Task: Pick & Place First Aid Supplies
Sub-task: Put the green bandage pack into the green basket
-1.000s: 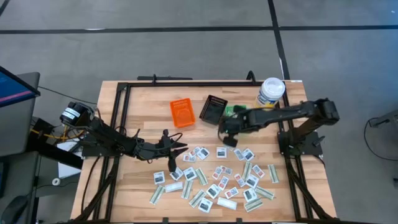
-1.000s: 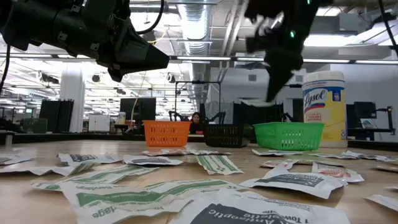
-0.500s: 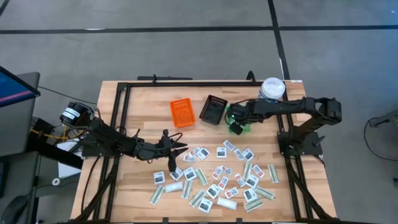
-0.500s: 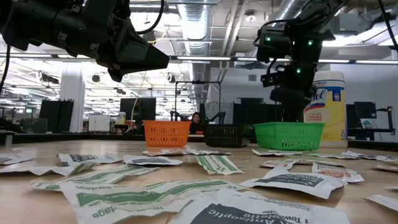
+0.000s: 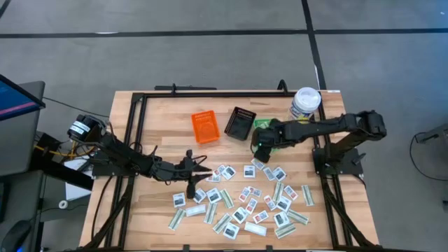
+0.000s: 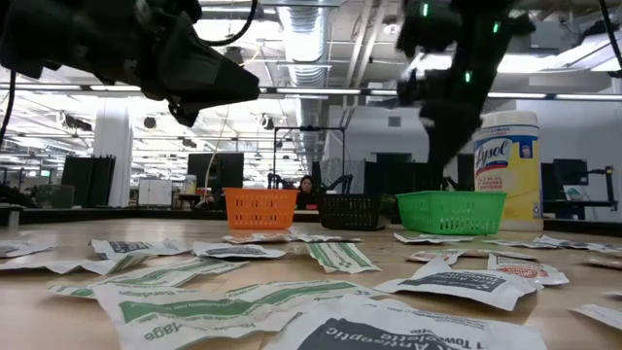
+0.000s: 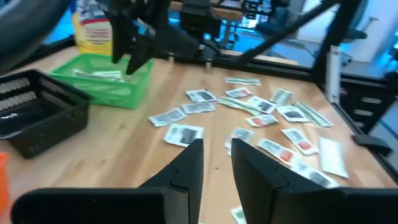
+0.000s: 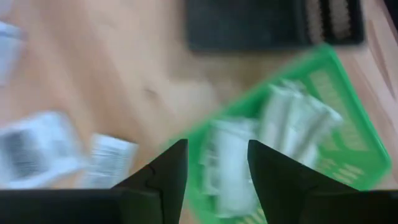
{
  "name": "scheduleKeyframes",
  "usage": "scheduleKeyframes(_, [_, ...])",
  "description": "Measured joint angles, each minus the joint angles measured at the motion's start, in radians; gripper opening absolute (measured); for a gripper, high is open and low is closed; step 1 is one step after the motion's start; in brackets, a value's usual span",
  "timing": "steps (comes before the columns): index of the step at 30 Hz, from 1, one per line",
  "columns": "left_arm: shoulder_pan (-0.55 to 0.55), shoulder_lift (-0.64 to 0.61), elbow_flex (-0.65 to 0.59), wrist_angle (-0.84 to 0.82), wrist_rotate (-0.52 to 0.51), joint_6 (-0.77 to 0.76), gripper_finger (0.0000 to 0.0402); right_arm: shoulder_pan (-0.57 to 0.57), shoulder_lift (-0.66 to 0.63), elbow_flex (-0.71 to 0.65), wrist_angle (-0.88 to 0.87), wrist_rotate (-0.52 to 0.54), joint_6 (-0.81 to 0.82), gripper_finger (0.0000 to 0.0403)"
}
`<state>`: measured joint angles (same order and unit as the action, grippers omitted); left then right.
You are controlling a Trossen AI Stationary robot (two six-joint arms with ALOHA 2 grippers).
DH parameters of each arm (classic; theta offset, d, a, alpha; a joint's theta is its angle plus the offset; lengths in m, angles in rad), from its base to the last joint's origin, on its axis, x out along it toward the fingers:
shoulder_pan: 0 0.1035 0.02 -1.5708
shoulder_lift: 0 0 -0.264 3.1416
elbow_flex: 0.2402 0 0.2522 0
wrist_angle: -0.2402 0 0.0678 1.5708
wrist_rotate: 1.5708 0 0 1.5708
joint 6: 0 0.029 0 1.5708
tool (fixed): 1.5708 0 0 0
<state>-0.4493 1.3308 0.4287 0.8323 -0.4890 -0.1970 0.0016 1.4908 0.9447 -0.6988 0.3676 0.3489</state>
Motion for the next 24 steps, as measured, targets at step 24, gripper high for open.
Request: scheduleKeyframes(24, [-0.275, 0.025, 0.338, -1.108, 0.239, -0.781, 0.0136, 0.411, -0.321, -0.222, 0.483, 0.019, -0.182, 0.0156])
